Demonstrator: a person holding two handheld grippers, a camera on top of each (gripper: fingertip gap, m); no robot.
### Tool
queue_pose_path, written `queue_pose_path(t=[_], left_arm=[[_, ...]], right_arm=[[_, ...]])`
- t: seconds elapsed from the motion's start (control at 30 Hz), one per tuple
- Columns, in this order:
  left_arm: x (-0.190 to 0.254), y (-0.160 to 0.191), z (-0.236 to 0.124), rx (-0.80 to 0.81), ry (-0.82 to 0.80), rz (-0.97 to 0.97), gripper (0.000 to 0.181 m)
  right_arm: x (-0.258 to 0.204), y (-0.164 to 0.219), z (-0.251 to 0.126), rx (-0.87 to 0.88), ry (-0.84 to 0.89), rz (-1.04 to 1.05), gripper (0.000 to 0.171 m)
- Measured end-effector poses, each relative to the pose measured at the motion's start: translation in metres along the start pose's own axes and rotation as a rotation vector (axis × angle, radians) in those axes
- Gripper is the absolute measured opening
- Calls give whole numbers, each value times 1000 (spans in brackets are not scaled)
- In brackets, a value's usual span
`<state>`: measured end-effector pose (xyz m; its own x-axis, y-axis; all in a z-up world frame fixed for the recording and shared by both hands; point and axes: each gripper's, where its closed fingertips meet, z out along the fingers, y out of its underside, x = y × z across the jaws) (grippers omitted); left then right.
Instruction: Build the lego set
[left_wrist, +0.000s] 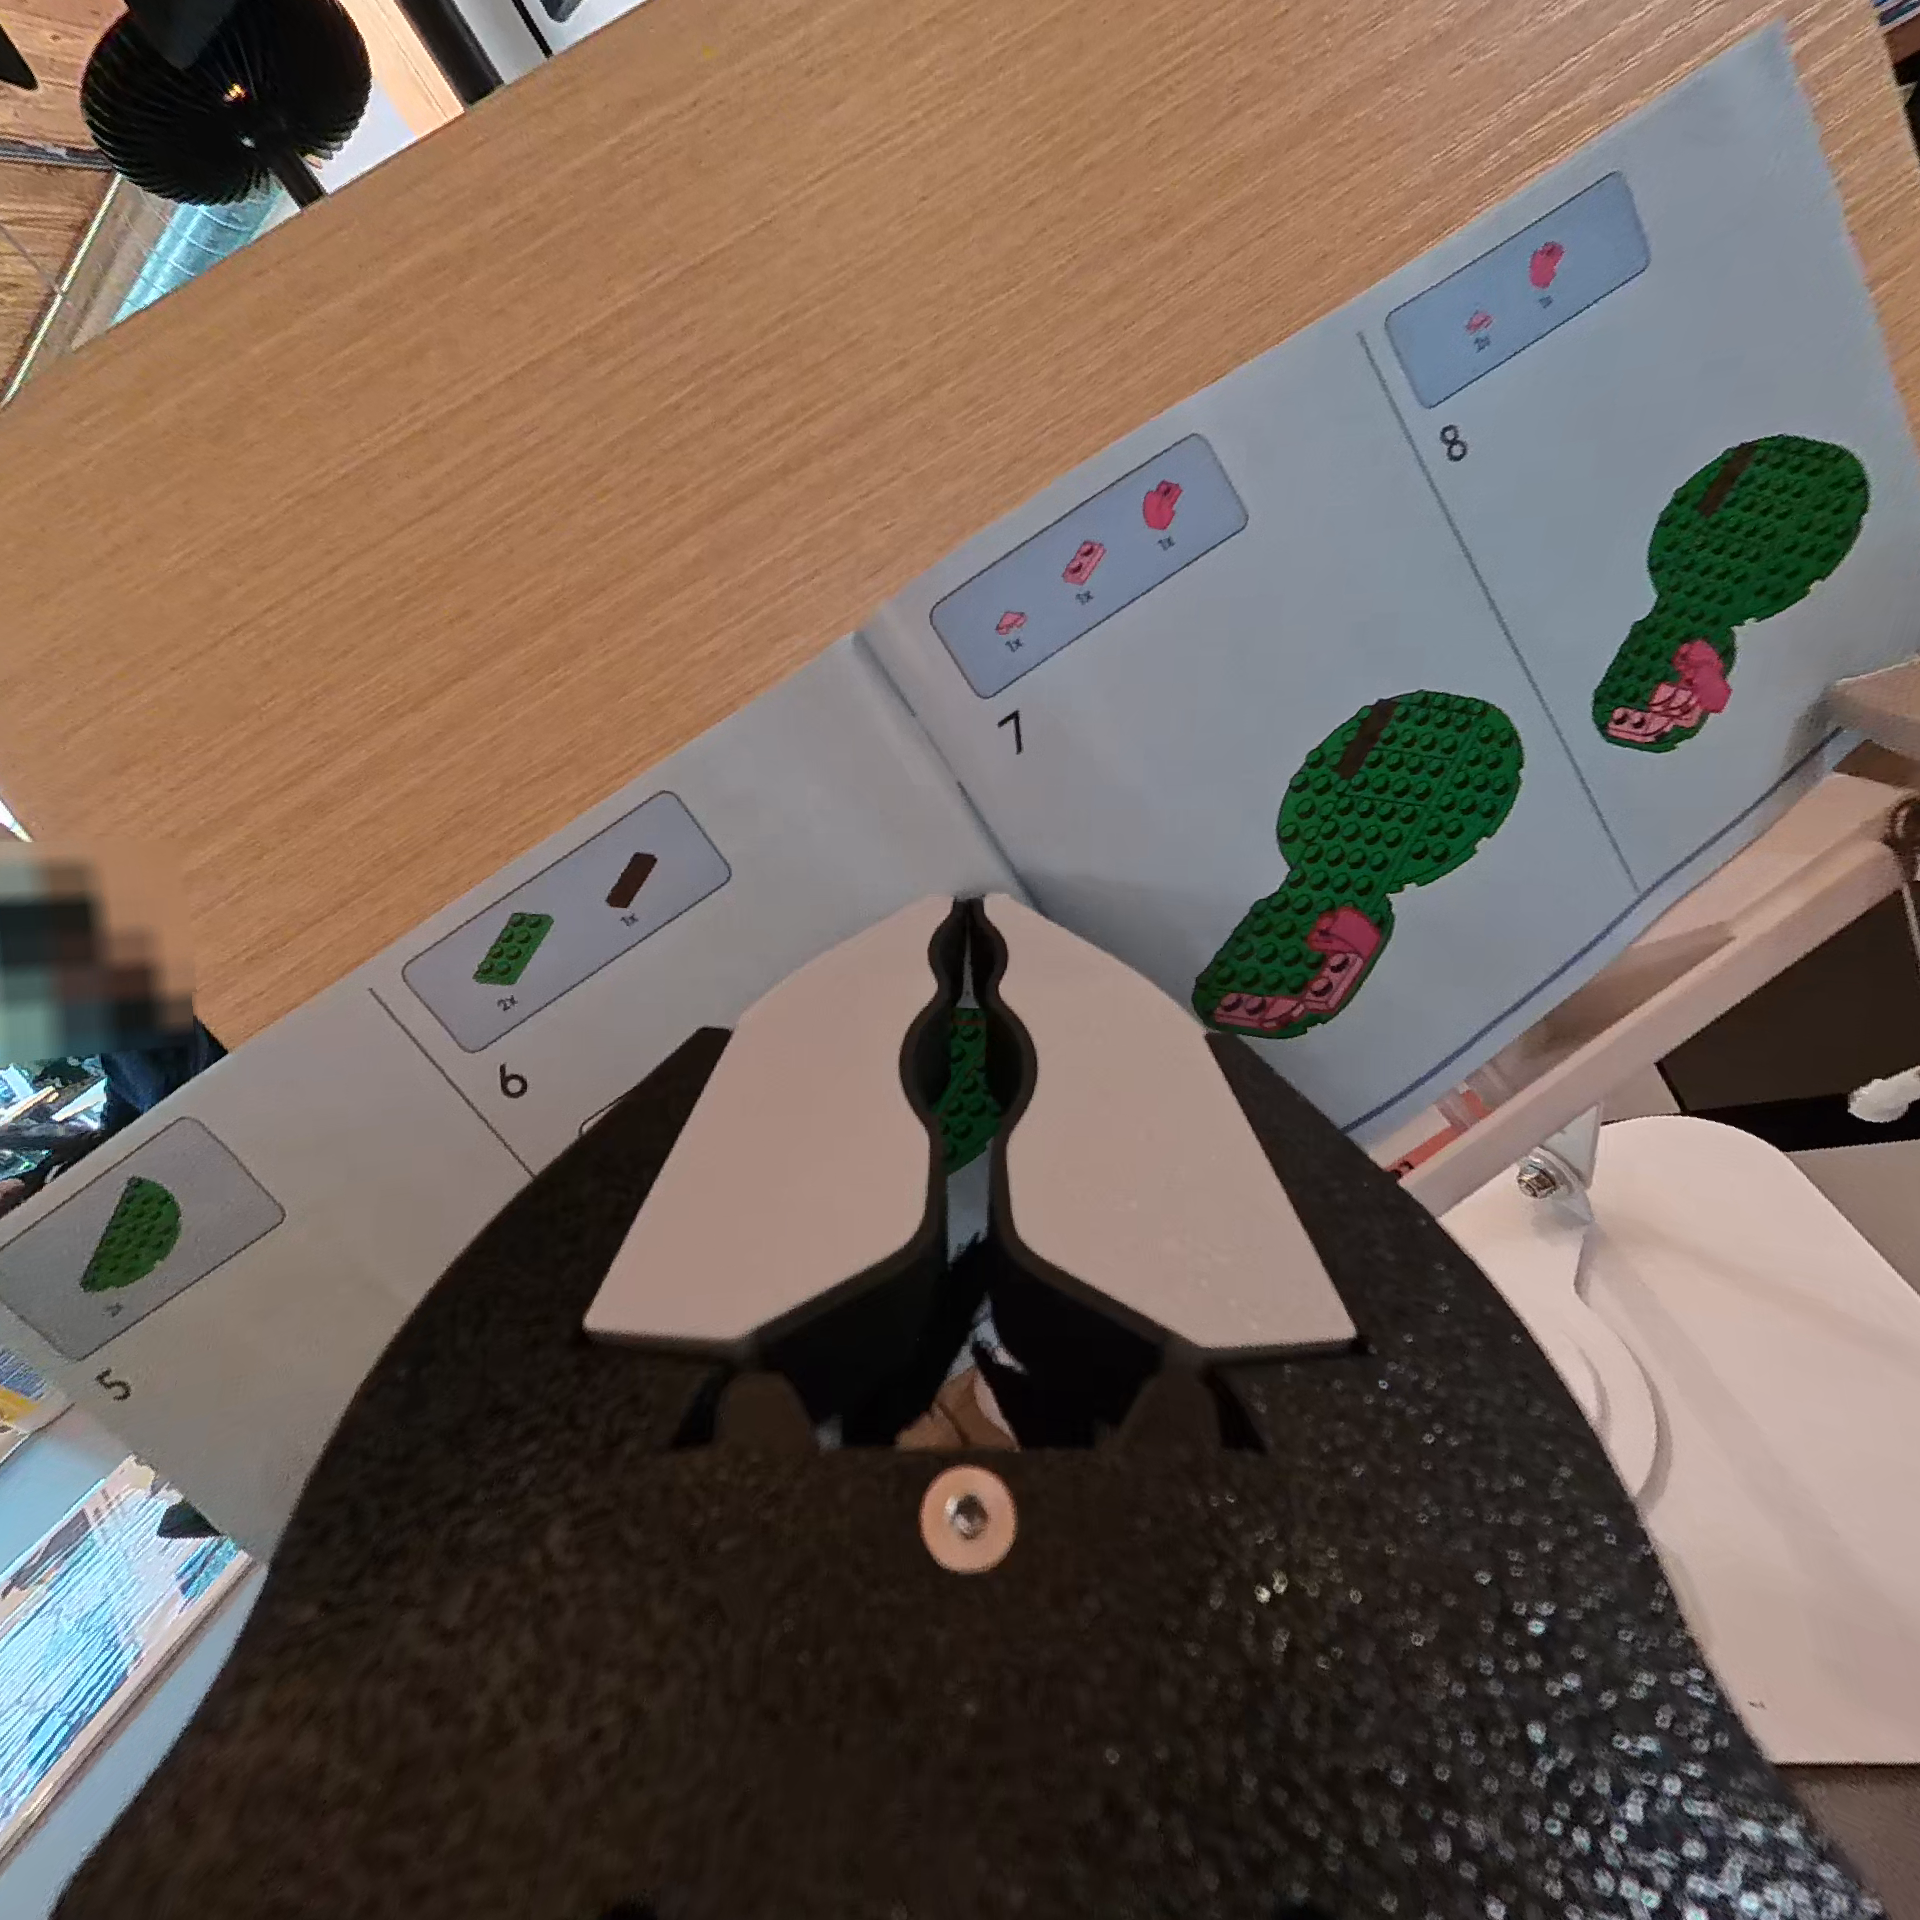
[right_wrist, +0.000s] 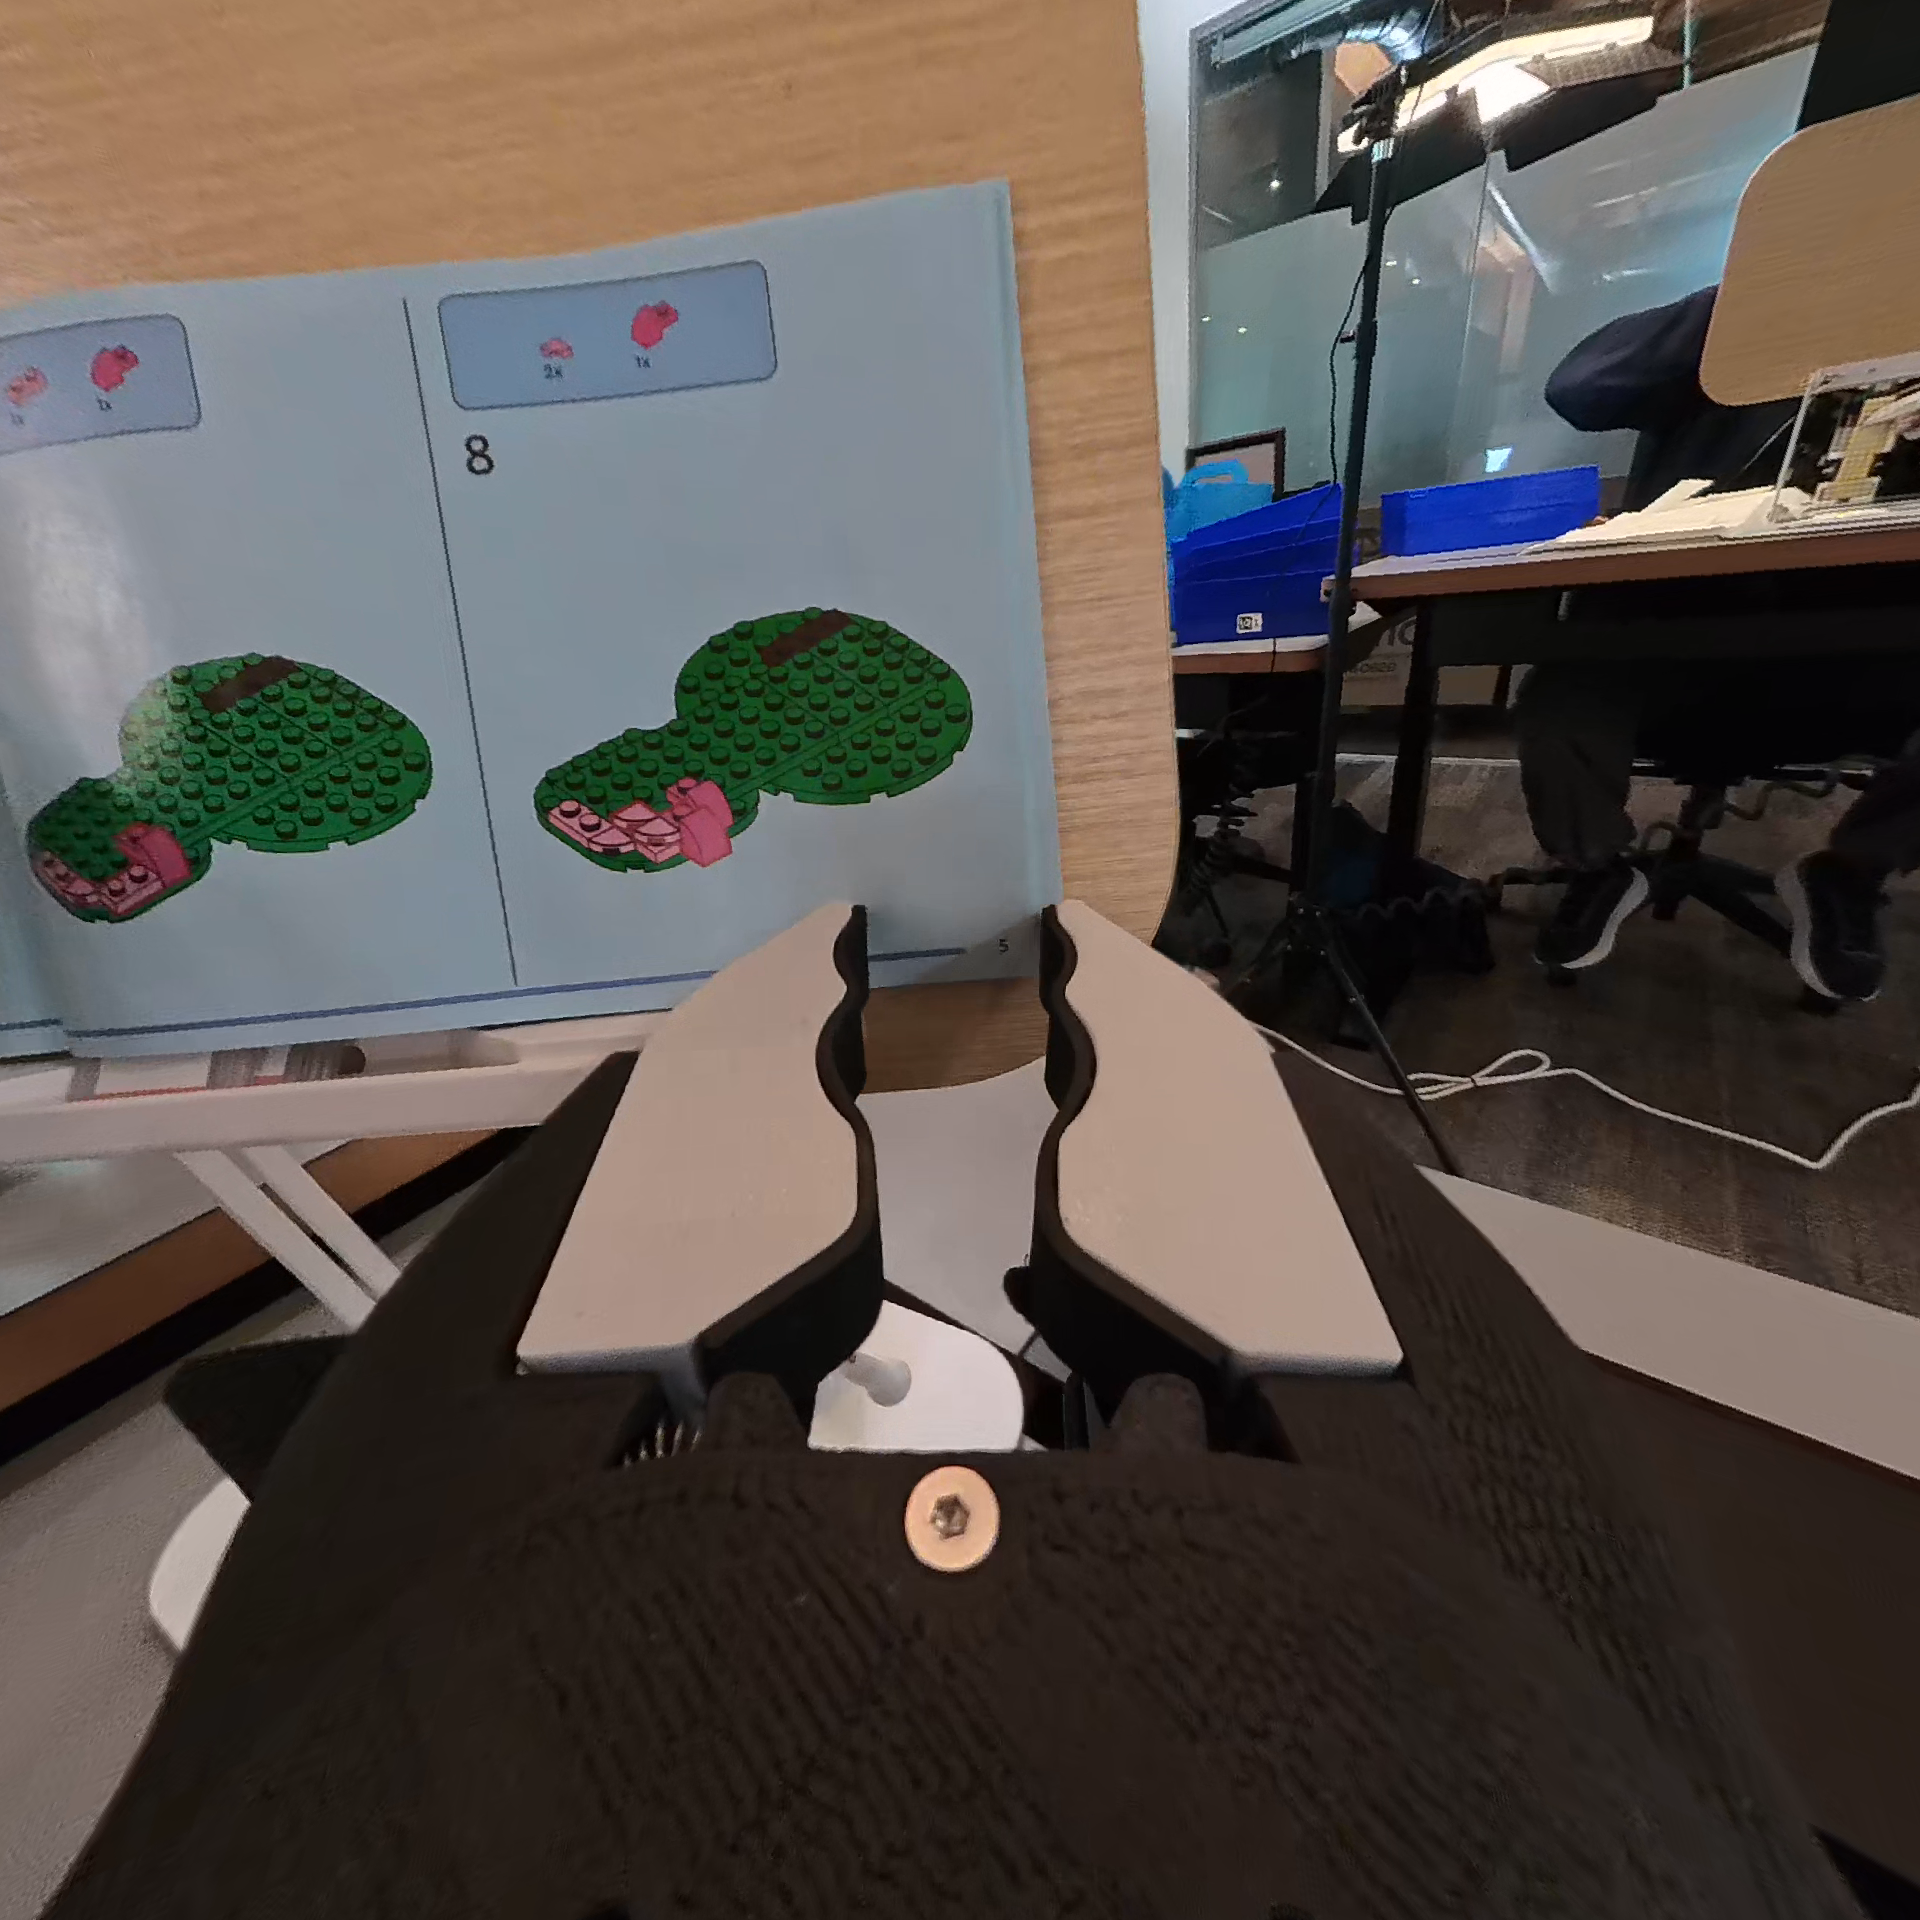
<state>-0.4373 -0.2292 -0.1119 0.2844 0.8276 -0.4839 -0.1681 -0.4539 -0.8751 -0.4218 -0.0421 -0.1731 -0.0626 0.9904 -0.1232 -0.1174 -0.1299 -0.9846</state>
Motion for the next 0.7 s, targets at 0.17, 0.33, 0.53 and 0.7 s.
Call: queue_pose_path(t=[0.17,0.33,0.53,0.7], left_arm=[[0,0,0,4,-2,1,0],[0,0,0,5,-3,2,0],[1,-1,1,6,-2,6,0],[1,-1,1,8,-3,9,0]], right_arm=[[2,0,0,2,9,4,29],[0,-1,0,11,-21,43,27],[-8,-2,0,14,-95,82,24],[-17,-4,-1,21,-160,95,18]])
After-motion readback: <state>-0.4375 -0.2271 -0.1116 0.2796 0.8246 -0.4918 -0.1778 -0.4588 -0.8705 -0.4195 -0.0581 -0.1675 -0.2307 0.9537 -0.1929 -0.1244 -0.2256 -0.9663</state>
